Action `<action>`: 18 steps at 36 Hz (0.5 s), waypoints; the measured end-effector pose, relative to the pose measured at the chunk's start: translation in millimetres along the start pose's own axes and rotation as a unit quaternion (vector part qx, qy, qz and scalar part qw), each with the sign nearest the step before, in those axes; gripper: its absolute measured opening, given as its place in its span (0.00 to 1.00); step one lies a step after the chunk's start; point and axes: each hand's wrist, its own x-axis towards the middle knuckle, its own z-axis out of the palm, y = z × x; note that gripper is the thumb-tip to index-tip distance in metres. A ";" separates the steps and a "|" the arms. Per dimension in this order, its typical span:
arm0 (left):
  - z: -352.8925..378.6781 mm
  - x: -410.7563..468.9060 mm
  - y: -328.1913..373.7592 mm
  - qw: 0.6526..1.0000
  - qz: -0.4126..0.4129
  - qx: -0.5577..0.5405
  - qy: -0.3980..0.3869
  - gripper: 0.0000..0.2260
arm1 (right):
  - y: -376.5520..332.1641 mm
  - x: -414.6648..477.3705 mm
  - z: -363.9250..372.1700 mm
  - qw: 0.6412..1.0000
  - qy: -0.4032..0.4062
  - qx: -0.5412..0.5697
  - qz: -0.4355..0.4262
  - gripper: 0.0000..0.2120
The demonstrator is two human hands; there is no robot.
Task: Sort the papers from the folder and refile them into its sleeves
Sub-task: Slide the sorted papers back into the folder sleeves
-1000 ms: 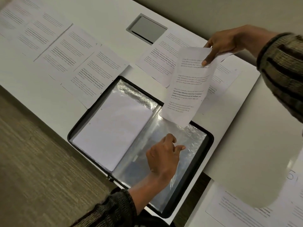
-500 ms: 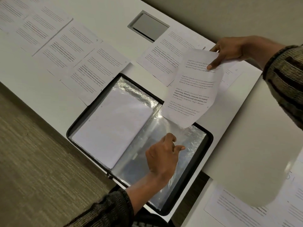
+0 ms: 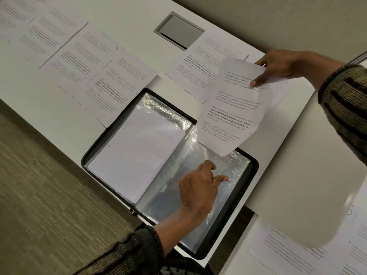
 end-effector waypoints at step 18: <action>49.8 -15.7 -51.1 0.928 0.155 0.252 -0.224 0.50 | 36.0 14.2 24.0 0.998 -0.025 -0.043 0.026 0.21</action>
